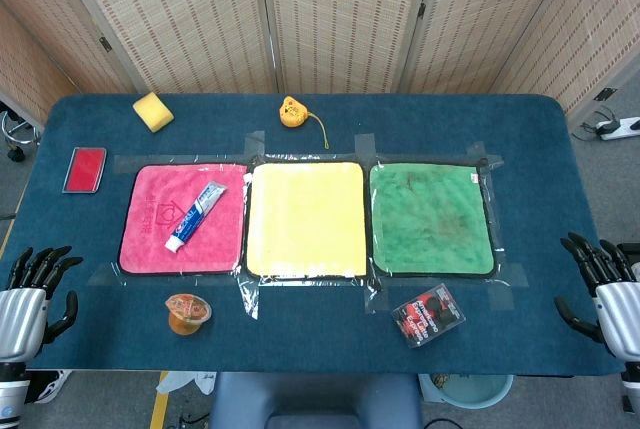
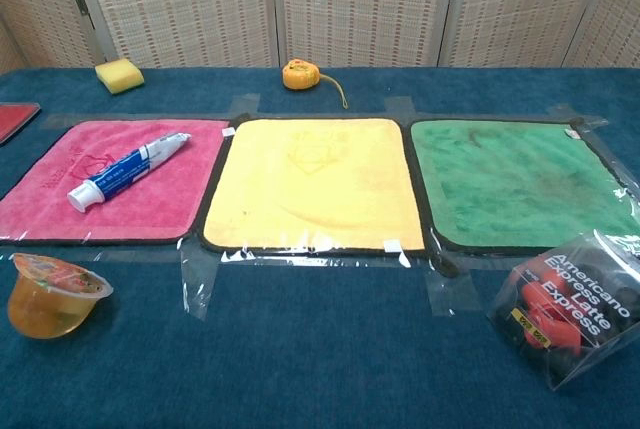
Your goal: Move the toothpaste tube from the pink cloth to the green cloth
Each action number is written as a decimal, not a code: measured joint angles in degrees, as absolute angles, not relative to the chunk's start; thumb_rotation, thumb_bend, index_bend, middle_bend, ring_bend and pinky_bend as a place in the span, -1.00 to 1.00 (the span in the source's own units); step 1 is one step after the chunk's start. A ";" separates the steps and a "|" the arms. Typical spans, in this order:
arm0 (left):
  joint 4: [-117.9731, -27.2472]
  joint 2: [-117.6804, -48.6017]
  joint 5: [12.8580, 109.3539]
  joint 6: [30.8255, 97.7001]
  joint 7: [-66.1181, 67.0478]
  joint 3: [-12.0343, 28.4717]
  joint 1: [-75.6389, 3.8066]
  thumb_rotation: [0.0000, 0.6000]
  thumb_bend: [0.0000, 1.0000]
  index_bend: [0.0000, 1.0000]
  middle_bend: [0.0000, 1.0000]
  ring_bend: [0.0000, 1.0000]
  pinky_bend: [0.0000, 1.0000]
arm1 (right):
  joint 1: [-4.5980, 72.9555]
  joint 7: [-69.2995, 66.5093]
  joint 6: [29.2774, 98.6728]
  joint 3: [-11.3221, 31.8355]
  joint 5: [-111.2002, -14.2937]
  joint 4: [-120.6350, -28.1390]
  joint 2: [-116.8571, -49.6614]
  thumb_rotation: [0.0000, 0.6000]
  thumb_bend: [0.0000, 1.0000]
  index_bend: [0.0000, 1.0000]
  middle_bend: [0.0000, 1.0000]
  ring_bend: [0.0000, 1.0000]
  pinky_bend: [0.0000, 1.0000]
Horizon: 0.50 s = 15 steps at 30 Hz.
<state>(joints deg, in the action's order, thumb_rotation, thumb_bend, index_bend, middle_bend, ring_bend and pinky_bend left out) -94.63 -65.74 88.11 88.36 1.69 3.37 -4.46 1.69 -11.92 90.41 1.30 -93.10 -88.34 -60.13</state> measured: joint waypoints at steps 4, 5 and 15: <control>-94.47 -65.89 88.11 88.24 1.72 3.32 -4.57 1.00 0.25 -0.48 -0.64 -0.72 -1.00 | 1.53 -12.01 90.54 1.14 -93.12 -88.35 -60.24 1.00 -0.23 -0.85 -0.77 -0.69 -0.85; -94.41 -65.90 88.14 88.23 1.68 3.31 -4.59 1.00 0.25 -0.48 -0.64 -0.72 -1.00 | 1.48 -12.01 90.63 1.12 -93.15 -88.34 -60.25 1.00 -0.23 -0.85 -0.77 -0.69 -0.85; -93.80 -65.75 88.65 87.87 0.67 3.29 -5.14 1.00 0.28 -0.47 -0.64 -0.72 -1.00 | 0.54 -12.15 92.63 1.08 -93.54 -88.43 -59.75 1.00 -0.23 -0.85 -0.77 -0.69 -0.85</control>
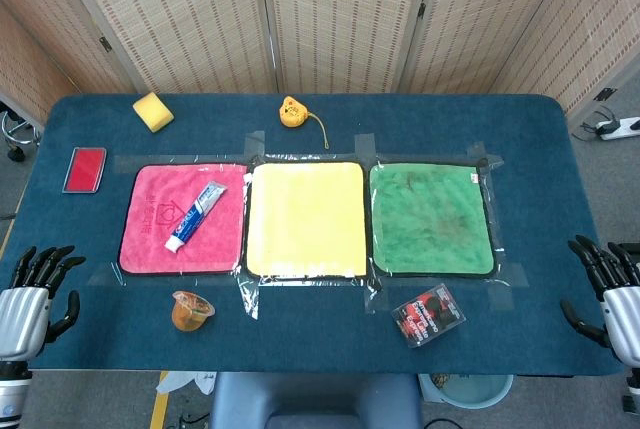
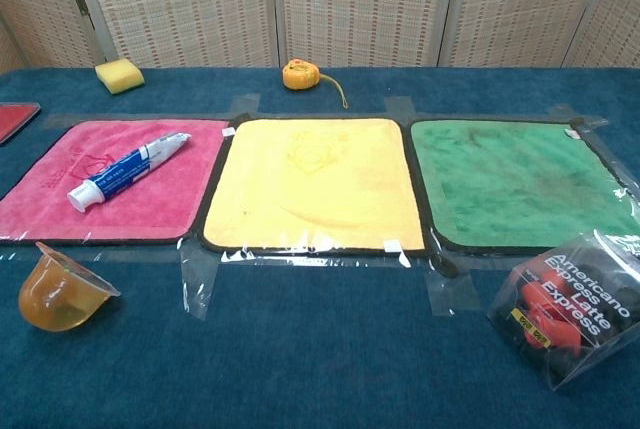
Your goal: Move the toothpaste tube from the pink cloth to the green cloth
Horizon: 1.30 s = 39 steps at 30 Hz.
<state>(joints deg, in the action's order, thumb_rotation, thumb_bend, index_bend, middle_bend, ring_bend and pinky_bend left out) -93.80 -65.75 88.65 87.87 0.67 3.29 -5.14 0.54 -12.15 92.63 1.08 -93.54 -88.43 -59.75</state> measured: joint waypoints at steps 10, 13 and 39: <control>-88.27 -66.35 90.76 83.68 -2.93 4.54 -10.12 1.00 0.27 -0.45 -0.64 -0.72 -1.00 | 0.09 -12.26 93.82 1.09 -94.23 -88.82 -58.69 1.00 -0.23 -0.85 -0.77 -0.69 -0.85; -84.31 -67.17 91.65 81.19 -4.82 5.11 -12.98 1.00 0.22 -0.45 -0.64 -0.71 -1.00 | -0.09 -12.18 94.17 1.05 -94.39 -89.03 -58.45 1.00 -0.23 -0.85 -0.77 -0.69 -0.85; -42.72 -85.05 95.96 62.01 -14.79 2.95 -34.80 1.00 -0.40 -0.66 -0.71 -0.80 -0.99 | -1.92 -10.37 96.21 0.57 -95.05 -91.40 -56.97 1.00 -0.23 -0.85 -0.77 -0.69 -0.85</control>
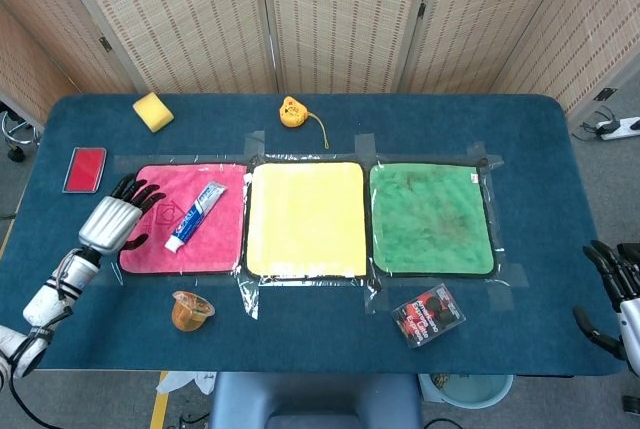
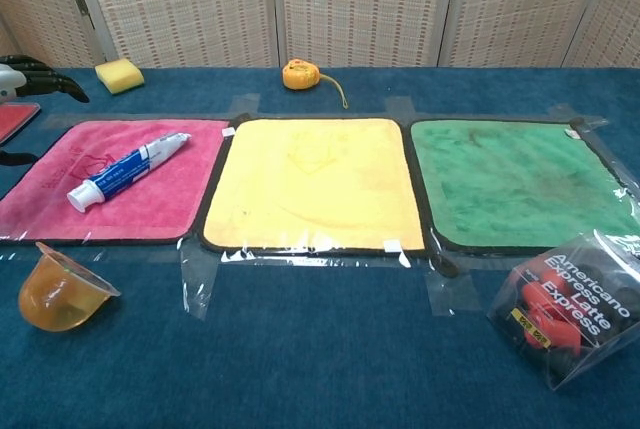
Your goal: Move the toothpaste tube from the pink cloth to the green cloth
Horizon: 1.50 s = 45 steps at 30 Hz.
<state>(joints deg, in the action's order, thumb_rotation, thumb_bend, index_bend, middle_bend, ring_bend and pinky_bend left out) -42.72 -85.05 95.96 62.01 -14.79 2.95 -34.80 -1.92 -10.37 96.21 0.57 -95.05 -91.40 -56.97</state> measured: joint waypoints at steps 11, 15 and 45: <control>-33.01 -90.17 95.68 57.59 -12.18 0.24 -37.96 1.00 -0.40 -0.72 -0.72 -0.81 -0.99 | -2.13 -10.06 96.22 0.73 -94.81 -91.72 -56.89 1.00 -0.23 -0.85 -0.77 -0.69 -0.85; -30.34 -91.79 95.27 56.27 -12.07 -0.41 -38.71 1.00 -0.40 -0.72 -0.73 -0.81 -0.99 | -2.16 -9.88 96.14 0.73 -94.80 -91.79 -56.92 1.00 -0.23 -0.85 -0.77 -0.69 -0.85; -26.31 -99.08 94.09 51.94 -10.40 -2.70 -45.27 1.00 -0.40 -0.74 -0.73 -0.84 -0.99 | -2.75 -9.80 96.06 0.78 -94.29 -91.38 -57.18 1.00 -0.23 -0.85 -0.77 -0.69 -0.85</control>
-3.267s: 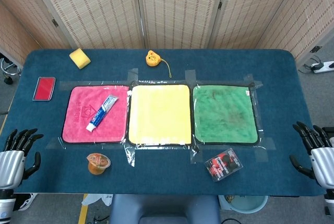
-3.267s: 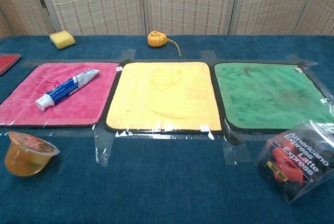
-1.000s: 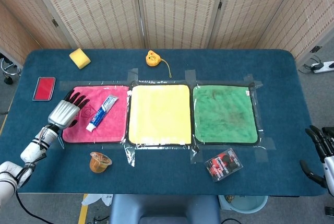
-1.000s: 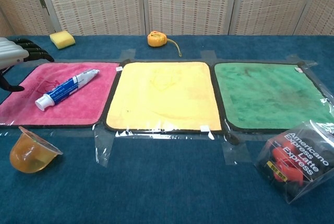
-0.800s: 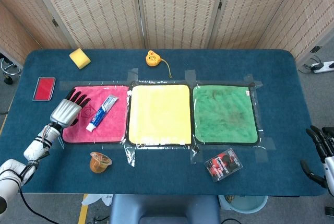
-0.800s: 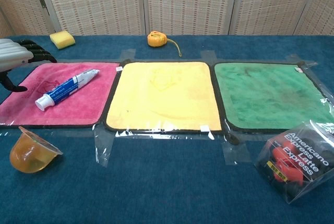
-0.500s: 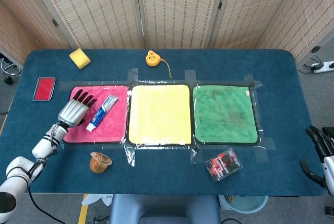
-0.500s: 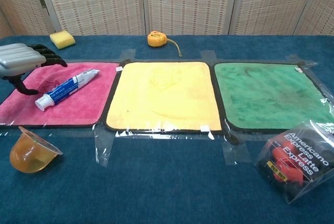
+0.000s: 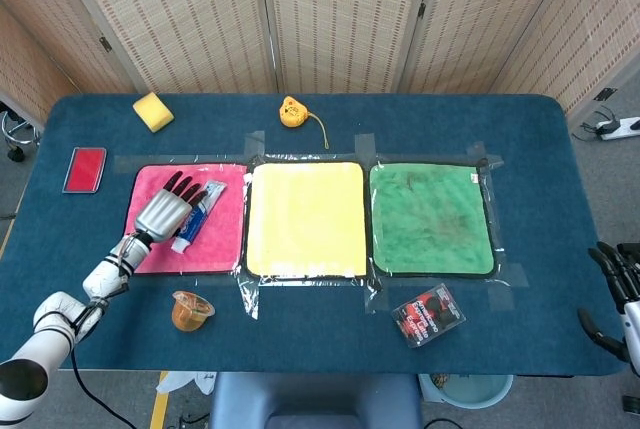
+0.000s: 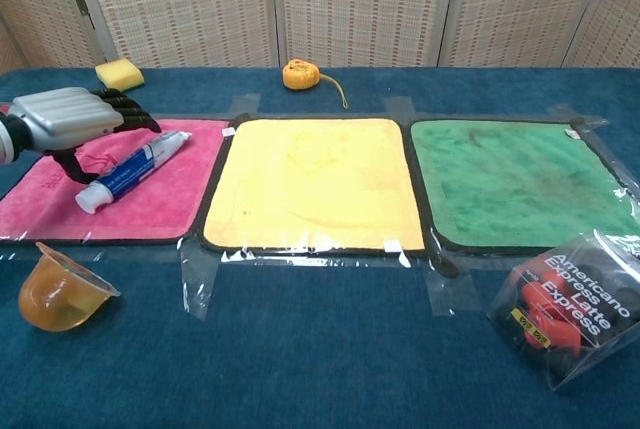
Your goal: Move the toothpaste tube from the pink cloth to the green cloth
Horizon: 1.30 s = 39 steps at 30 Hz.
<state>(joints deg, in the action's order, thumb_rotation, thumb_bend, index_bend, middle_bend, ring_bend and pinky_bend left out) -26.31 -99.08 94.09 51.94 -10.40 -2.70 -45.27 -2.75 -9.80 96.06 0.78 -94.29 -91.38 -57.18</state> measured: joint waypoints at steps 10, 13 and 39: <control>-31.46 -99.11 93.65 51.46 -8.06 -2.26 -47.56 1.00 -0.40 -0.74 -0.76 -0.88 -1.00 | -3.28 -10.74 96.76 0.75 -94.25 -90.55 -57.37 1.00 -0.23 -0.85 -0.77 -0.69 -0.85; -33.64 -99.14 93.23 51.30 -7.15 -1.67 -48.40 1.00 -0.40 -0.75 -0.76 -0.88 -1.00 | -3.47 -11.08 97.03 0.77 -94.20 -90.19 -57.46 1.00 -0.23 -0.85 -0.77 -0.69 -0.85; -49.32 -93.41 84.67 50.95 4.48 3.44 -47.98 1.00 -0.38 -0.71 -0.76 -0.87 -1.00 | -3.73 -14.55 97.83 1.16 -94.29 -86.91 -58.72 1.00 -0.23 -0.85 -0.77 -0.69 -0.85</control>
<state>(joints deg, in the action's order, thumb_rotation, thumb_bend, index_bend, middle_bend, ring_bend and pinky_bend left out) -49.32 -93.41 84.67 50.95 4.48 3.44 -47.98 -3.73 -14.55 97.83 1.16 -94.29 -86.91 -58.72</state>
